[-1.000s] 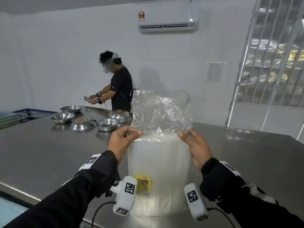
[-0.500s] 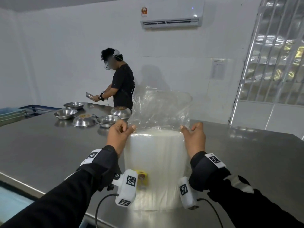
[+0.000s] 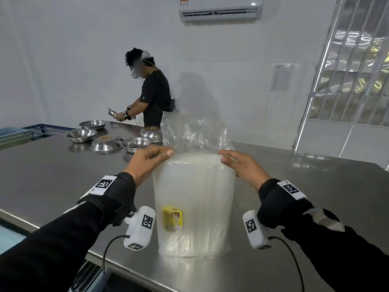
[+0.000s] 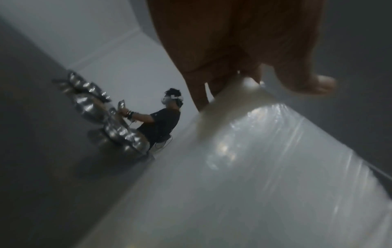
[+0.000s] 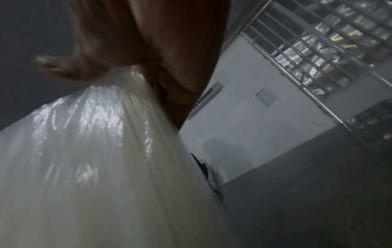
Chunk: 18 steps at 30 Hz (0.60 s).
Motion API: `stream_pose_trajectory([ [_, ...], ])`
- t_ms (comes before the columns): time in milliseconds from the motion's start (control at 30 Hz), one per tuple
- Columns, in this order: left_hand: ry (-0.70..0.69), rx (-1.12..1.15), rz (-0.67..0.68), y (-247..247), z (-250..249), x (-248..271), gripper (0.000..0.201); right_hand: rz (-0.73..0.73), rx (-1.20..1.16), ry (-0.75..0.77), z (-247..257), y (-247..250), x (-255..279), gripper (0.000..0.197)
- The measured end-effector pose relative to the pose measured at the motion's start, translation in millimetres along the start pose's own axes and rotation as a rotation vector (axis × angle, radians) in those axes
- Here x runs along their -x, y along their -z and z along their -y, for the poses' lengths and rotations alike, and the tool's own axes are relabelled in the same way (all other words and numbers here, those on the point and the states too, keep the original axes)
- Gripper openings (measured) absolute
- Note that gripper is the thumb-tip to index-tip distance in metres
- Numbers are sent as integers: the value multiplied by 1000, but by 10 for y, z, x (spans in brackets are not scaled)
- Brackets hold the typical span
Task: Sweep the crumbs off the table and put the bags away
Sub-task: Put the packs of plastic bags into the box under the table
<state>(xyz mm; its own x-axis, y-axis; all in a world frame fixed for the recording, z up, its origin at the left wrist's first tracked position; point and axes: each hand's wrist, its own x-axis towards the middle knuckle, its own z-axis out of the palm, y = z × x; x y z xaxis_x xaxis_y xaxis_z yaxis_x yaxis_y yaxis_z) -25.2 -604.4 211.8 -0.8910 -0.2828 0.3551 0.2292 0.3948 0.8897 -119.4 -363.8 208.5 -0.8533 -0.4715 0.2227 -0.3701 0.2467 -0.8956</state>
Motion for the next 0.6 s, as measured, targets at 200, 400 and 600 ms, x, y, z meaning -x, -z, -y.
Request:
stream_pose_trajectory([
  [200, 5, -319, 72, 78, 11, 6, 31, 5, 303, 6, 63, 3, 14, 29],
  [400, -22, -540, 70, 93, -76, 4, 43, -17, 538, -75, -85, -30, 40, 61],
  [600, -54, -397, 77, 34, 57, -22, 45, -113, 232, 83, -312, -90, 56, 40],
])
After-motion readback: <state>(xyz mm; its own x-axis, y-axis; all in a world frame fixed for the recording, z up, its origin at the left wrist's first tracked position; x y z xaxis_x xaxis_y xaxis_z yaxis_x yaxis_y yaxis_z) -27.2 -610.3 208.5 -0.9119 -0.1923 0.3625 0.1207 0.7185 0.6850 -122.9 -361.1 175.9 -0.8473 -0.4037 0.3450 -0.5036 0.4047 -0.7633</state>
